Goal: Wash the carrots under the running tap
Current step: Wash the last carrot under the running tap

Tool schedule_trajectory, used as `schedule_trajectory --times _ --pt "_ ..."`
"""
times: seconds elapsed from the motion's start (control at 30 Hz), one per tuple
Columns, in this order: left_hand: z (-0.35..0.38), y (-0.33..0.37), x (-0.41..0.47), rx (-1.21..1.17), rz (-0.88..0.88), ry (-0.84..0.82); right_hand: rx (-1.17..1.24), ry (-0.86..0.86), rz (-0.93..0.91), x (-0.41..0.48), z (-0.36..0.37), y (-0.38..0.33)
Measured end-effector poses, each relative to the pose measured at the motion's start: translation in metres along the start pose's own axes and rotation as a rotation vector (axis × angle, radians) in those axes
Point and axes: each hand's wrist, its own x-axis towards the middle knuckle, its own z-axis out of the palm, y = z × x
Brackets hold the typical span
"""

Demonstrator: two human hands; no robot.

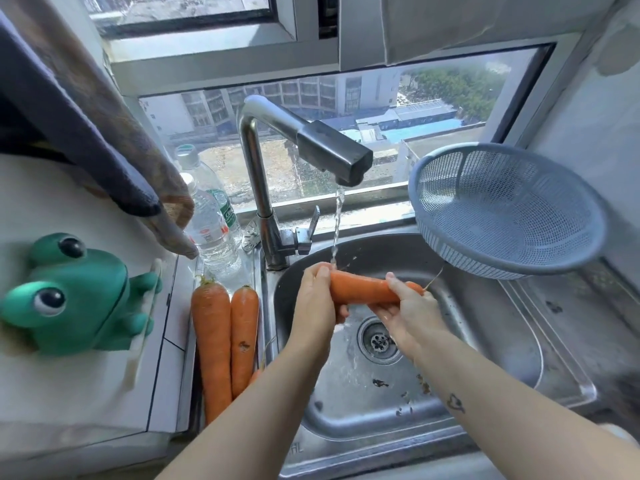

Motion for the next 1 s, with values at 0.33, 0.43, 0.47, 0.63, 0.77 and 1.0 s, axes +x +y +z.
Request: schedule_trajectory --times 0.33,0.43,0.47,0.63,0.77,1.0 --pt "-0.026 0.004 -0.003 0.369 0.252 -0.217 -0.001 -0.054 0.043 -0.003 0.007 -0.008" --pt "-0.037 0.01 0.005 0.309 0.181 -0.129 -0.02 -0.131 0.056 -0.007 0.009 -0.006" --pt "-0.042 0.011 0.007 0.319 0.14 -0.103 -0.005 -0.146 0.052 -0.007 0.012 -0.004" --pt "-0.043 0.005 -0.013 0.295 -0.178 -0.228 0.09 -0.214 0.063 -0.012 0.039 0.003" --pt "-0.041 0.002 -0.019 0.284 -0.265 -0.222 -0.086 -0.242 0.006 -0.02 0.054 0.014" --pt "-0.057 0.005 -0.033 0.078 -0.516 -0.214 -0.443 -0.315 -0.177 -0.031 0.056 0.035"
